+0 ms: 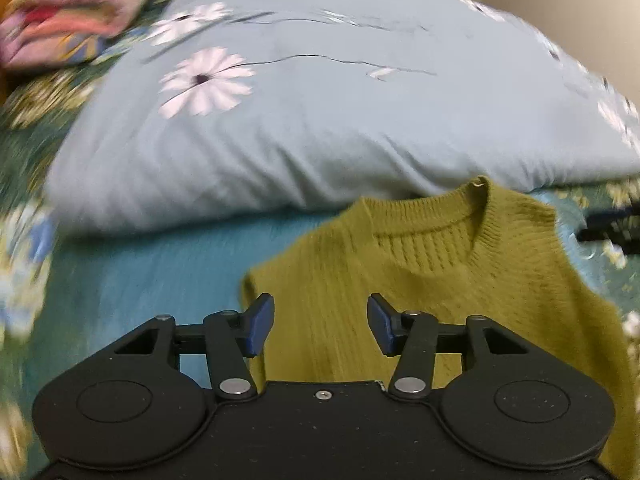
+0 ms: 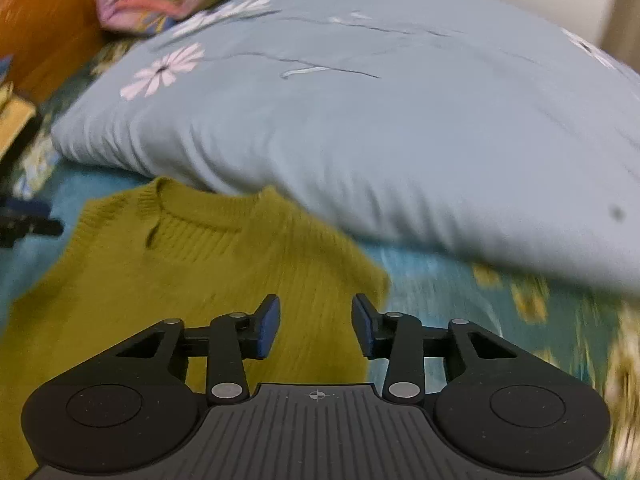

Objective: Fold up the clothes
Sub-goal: 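Lay the vest down and smooth it flat with both grippers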

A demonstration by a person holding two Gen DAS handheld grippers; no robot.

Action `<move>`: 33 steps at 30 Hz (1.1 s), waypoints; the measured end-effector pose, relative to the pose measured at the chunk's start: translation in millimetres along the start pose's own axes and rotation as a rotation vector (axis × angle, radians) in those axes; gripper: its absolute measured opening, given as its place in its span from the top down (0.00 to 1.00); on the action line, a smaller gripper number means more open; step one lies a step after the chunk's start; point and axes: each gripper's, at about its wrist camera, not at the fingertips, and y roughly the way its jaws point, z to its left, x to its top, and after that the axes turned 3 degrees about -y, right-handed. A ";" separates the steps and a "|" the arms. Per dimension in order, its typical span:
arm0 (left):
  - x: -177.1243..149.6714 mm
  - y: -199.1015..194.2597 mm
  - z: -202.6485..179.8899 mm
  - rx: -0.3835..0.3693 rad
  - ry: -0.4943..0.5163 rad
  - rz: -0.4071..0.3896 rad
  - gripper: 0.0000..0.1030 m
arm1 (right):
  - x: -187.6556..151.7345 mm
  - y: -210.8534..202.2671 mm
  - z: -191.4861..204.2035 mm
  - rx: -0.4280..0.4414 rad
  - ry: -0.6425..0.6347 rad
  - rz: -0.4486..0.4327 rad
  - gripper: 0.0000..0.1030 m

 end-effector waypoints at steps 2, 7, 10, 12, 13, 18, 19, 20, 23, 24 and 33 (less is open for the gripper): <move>-29.0 -26.6 1.7 -0.019 -0.079 0.009 0.48 | -30.1 -19.9 1.6 -0.017 0.081 0.012 0.61; -108.1 -79.2 14.1 -0.019 -0.191 0.068 0.43 | -132.9 -69.0 15.1 -0.081 0.261 0.113 0.57; -156.4 -102.4 19.1 -0.036 -0.208 0.131 0.42 | -193.3 -98.9 21.2 -0.107 0.382 0.159 0.55; -185.2 -111.7 20.6 -0.051 -0.201 0.169 0.37 | -225.6 -115.4 26.8 -0.115 0.455 0.171 0.50; -197.9 -113.0 21.2 -0.057 -0.199 0.183 0.36 | -243.1 -123.3 30.0 -0.122 0.482 0.180 0.50; -258.4 -117.9 24.7 -0.081 -0.191 0.252 0.36 | -293.7 -129.5 38.1 -0.138 0.524 0.214 0.49; -267.1 -116.7 25.8 -0.080 -0.197 0.265 0.36 | -299.5 -125.5 37.9 -0.134 0.535 0.223 0.49; -274.7 -115.9 27.0 -0.080 -0.201 0.275 0.36 | -303.3 -121.4 36.8 -0.131 0.544 0.226 0.49; -290.8 -113.7 28.7 -0.080 -0.219 0.288 0.36 | -310.5 -108.8 31.8 -0.119 0.563 0.225 0.49; -294.2 -113.2 28.8 -0.077 -0.225 0.291 0.36 | -312.0 -104.3 29.9 -0.114 0.567 0.225 0.49; -301.6 -102.6 25.9 -0.009 -0.279 0.300 0.72 | -321.2 -101.3 25.4 -0.020 0.597 0.173 0.88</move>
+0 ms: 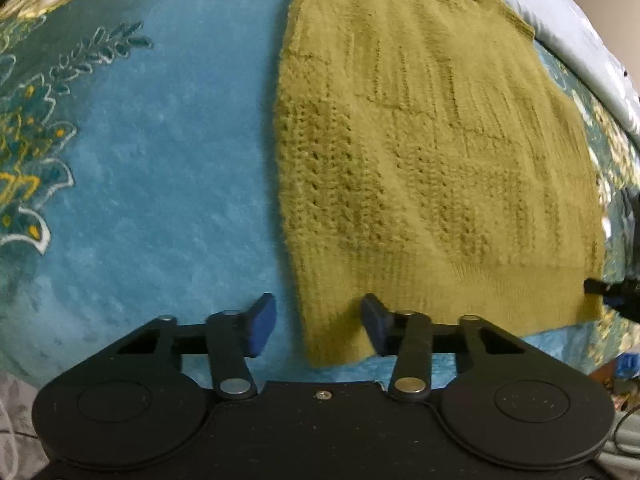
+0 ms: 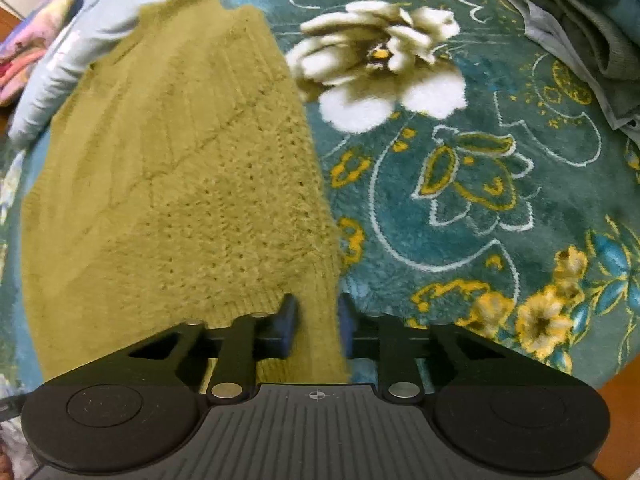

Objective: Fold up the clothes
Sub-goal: 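Lay the vest down and smooth it flat with both grippers, then raise both grippers back to view the flattened vest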

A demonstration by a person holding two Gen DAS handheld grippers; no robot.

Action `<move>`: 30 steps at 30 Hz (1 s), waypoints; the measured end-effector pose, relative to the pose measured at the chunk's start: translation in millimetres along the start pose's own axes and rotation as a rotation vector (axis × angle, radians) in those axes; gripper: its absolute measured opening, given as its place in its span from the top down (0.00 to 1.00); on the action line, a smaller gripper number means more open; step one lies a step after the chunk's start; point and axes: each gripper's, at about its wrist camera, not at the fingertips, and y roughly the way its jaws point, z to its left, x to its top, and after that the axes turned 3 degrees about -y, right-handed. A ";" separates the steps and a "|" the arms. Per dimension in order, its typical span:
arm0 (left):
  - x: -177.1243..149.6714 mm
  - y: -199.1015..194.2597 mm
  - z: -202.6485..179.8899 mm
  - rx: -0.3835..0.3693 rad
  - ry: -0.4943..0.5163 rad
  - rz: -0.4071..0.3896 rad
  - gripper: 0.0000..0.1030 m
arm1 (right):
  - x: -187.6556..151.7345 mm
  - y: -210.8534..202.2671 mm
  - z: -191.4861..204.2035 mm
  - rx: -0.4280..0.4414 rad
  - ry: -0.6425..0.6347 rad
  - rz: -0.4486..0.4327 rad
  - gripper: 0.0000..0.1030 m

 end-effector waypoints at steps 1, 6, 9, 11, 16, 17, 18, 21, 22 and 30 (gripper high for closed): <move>0.8 0.9 -1.1 0.012 -0.006 -0.003 0.75 | -0.8 -0.9 -1.0 -0.004 0.000 -0.003 0.89; 3.7 4.9 -4.8 0.062 -0.038 -0.012 0.82 | -1.6 1.4 -0.7 -0.035 0.005 0.006 0.90; 4.3 1.8 -5.2 0.056 -0.046 -0.013 0.82 | 0.6 2.3 0.7 -0.050 0.007 0.013 0.89; 7.8 -5.6 -7.6 0.047 -0.041 -0.025 0.82 | 2.9 0.9 1.1 -0.062 0.015 0.015 0.87; 25.3 -41.8 -16.0 0.032 -0.018 -0.080 0.67 | 7.8 -18.2 3.8 -0.100 0.037 -0.013 0.78; 28.8 -49.0 -17.7 0.029 -0.014 -0.091 0.62 | 8.2 -26.6 6.2 -0.108 0.041 -0.028 0.77; 32.3 -56.3 -19.4 0.026 -0.009 -0.102 0.49 | 8.5 -36.7 10.1 -0.112 0.044 -0.047 0.71; 42.8 -78.0 -24.5 0.017 0.005 -0.135 0.44 | 9.3 -71.7 25.2 -0.110 0.038 -0.107 0.62; 46.3 -85.3 -26.2 0.014 0.009 -0.146 0.44 | 11.9 -81.3 30.2 -0.106 0.035 -0.122 0.62; 78.5 -149.5 -55.9 -0.077 0.108 -0.339 0.23 | 31.1 -146.0 89.5 -0.050 -0.035 -0.241 0.38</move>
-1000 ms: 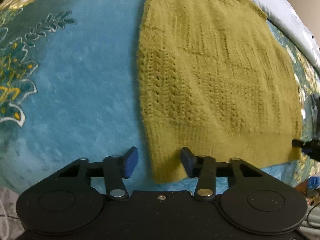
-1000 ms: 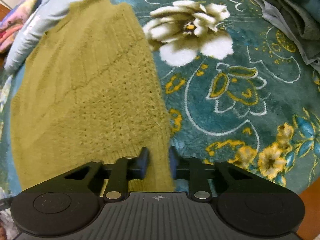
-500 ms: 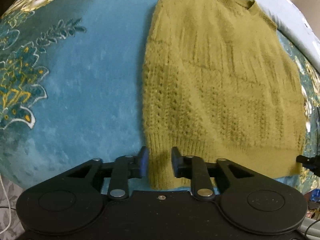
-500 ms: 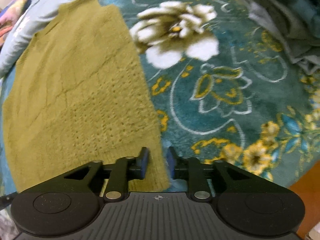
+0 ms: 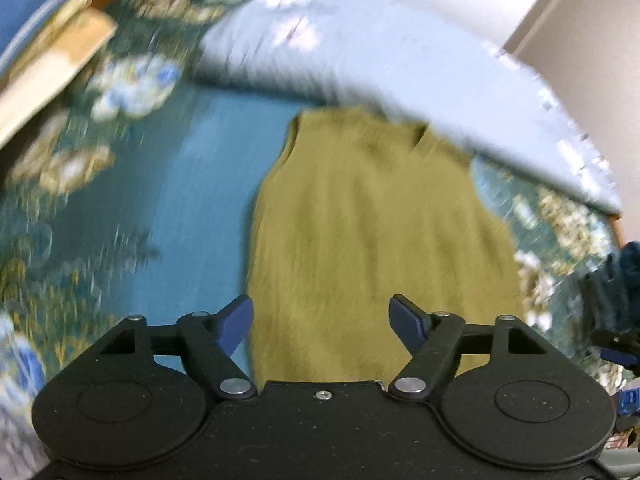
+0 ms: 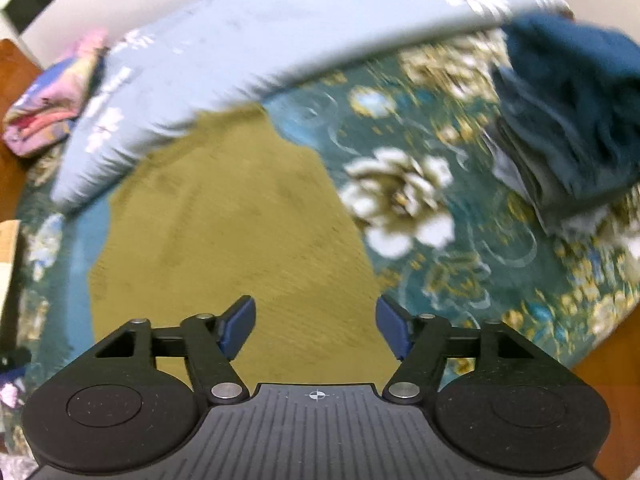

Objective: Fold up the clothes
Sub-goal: 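Raise both grippers back to view the flattened vest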

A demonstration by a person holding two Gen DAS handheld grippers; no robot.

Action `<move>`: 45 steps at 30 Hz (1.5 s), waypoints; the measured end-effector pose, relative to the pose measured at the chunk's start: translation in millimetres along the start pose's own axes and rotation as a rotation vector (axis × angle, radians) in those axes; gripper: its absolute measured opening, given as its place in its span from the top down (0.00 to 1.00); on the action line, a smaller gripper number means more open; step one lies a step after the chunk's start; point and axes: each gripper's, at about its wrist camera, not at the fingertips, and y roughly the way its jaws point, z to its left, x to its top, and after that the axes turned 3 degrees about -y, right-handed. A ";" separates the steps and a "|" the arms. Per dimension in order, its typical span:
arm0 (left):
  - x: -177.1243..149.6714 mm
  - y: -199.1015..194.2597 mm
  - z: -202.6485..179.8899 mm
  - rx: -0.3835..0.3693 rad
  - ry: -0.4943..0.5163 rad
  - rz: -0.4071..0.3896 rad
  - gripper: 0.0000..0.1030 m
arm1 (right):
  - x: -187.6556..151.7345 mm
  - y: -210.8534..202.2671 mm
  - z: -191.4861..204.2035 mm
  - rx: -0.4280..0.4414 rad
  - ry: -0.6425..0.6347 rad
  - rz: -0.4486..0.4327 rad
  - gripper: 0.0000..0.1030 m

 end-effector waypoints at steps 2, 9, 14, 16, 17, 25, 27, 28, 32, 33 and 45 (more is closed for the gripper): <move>11.7 -9.1 -6.7 -0.029 0.027 -0.043 0.18 | 11.3 -11.3 15.7 0.014 -0.041 -0.034 0.37; 33.9 -44.6 -21.2 -0.108 0.064 -0.213 0.06 | 40.4 -50.1 62.7 0.024 -0.175 -0.185 0.01; 30.2 -53.7 -25.3 -0.055 0.089 -0.333 0.02 | 49.6 -58.5 95.0 -0.168 -0.296 -0.324 0.00; 32.9 -47.9 -26.4 -0.042 0.086 -0.337 0.02 | 59.1 -51.6 101.5 -0.186 -0.325 -0.336 0.00; 36.4 -41.8 -27.5 -0.039 0.084 -0.328 0.02 | 65.3 -46.9 102.6 -0.174 -0.329 -0.329 0.00; 64.6 6.4 -36.7 -0.020 0.068 -0.260 0.02 | 110.1 17.1 97.0 0.014 -0.439 -0.201 0.02; 72.7 21.8 -40.0 -0.020 0.062 -0.234 0.02 | 123.8 36.1 93.4 0.010 -0.483 -0.179 0.07; 76.7 32.3 -42.6 -0.011 0.058 -0.214 0.02 | 131.3 45.4 91.1 0.009 -0.494 -0.165 0.08; 90.8 76.1 -52.3 0.040 0.063 -0.132 0.03 | 158.1 85.6 78.5 0.023 -0.513 -0.110 0.13; 94.3 87.7 -54.5 0.052 0.070 -0.109 0.03 | 163.0 97.4 78.6 0.028 -0.524 -0.097 0.16; 166.2 232.3 -33.2 0.099 0.262 0.086 0.04 | 221.2 238.1 81.8 0.081 -0.658 0.049 0.23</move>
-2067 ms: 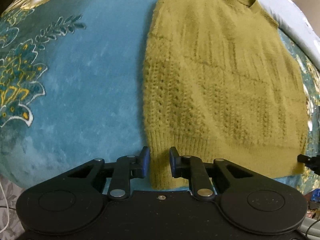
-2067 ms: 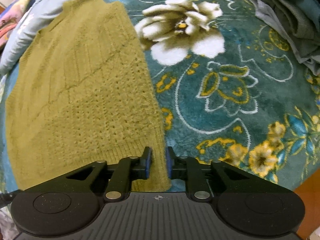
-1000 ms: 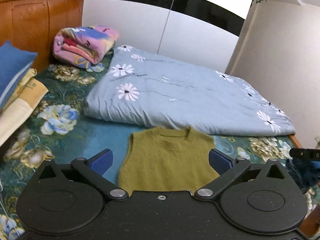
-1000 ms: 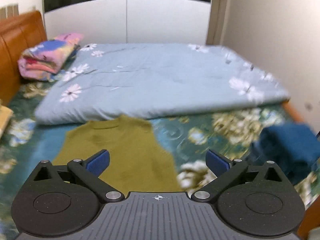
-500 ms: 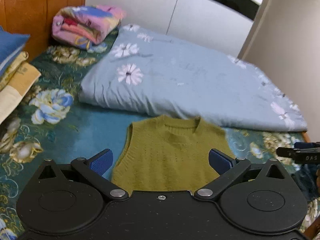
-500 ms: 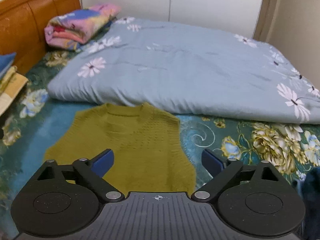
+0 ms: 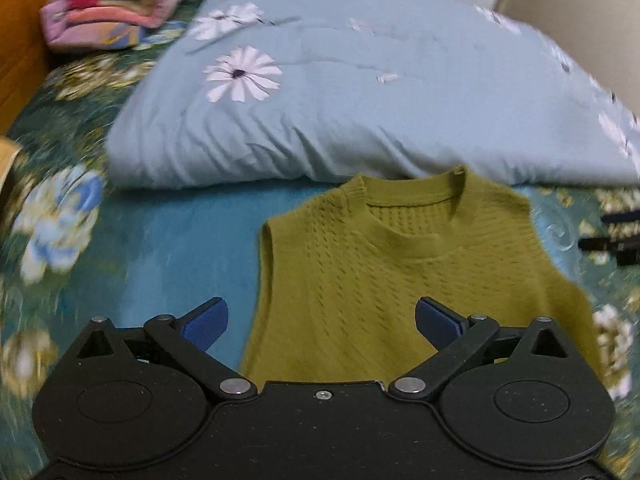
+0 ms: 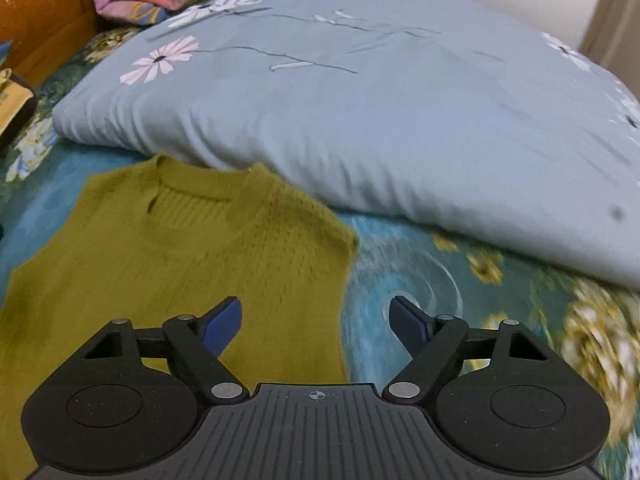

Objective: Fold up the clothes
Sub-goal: 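Raise both grippers back to view the flattened vest, then grasp the vest shoulder with the left gripper while the right gripper grasps the other shoulder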

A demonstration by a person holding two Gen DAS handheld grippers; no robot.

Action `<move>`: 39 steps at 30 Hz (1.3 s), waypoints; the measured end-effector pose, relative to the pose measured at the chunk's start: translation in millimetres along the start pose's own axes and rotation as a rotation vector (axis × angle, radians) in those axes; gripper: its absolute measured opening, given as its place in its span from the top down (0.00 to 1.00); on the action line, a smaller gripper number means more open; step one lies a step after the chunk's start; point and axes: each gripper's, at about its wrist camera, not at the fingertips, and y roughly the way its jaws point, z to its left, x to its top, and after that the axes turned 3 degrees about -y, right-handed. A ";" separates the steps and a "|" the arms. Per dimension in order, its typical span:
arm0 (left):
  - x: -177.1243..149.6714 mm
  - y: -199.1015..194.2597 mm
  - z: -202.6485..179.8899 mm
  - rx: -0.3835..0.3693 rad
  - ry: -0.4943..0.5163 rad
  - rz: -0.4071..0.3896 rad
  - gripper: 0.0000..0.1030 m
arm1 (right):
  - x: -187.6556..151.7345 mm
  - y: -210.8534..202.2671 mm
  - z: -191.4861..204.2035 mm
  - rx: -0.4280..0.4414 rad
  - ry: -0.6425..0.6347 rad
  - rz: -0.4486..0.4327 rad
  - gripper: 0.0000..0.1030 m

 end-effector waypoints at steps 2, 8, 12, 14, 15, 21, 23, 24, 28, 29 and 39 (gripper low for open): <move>16.2 26.3 5.1 -0.013 0.071 0.016 0.04 | 12.1 22.4 -3.0 0.013 -0.031 0.007 0.23; 49.3 97.2 11.7 -0.082 0.237 0.044 0.04 | 34.8 75.2 -16.8 0.038 -0.066 0.019 0.23; 64.8 133.4 13.9 -0.137 0.317 0.109 0.04 | 42.0 99.9 -24.2 0.068 -0.111 0.031 0.28; 71.0 146.2 13.5 -0.174 0.354 0.139 0.04 | 43.1 107.0 -25.4 0.098 -0.134 0.047 0.32; 72.2 150.2 12.6 -0.189 0.374 0.151 0.04 | 43.6 110.5 -26.1 0.113 -0.145 0.055 0.36; 75.6 167.6 11.8 -0.224 0.440 0.238 0.24 | 47.2 121.6 -26.2 0.189 -0.195 0.079 0.64; 77.2 165.8 16.3 -0.233 0.415 0.234 0.34 | 46.8 119.5 -21.7 0.199 -0.205 0.086 0.73; 78.5 164.7 19.0 -0.236 0.400 0.235 0.45 | 46.5 118.4 -19.3 0.203 -0.211 0.090 0.78; 79.5 146.1 20.9 -0.219 0.382 0.205 0.90 | 44.7 110.9 -12.3 0.196 -0.215 0.089 0.89; 79.7 141.2 21.3 -0.214 0.378 0.196 0.93 | 44.2 108.3 -10.8 0.187 -0.213 0.086 0.90; 78.9 66.9 22.8 -0.176 0.302 0.097 0.93 | 43.4 37.7 -11.4 0.153 -0.198 -0.009 0.91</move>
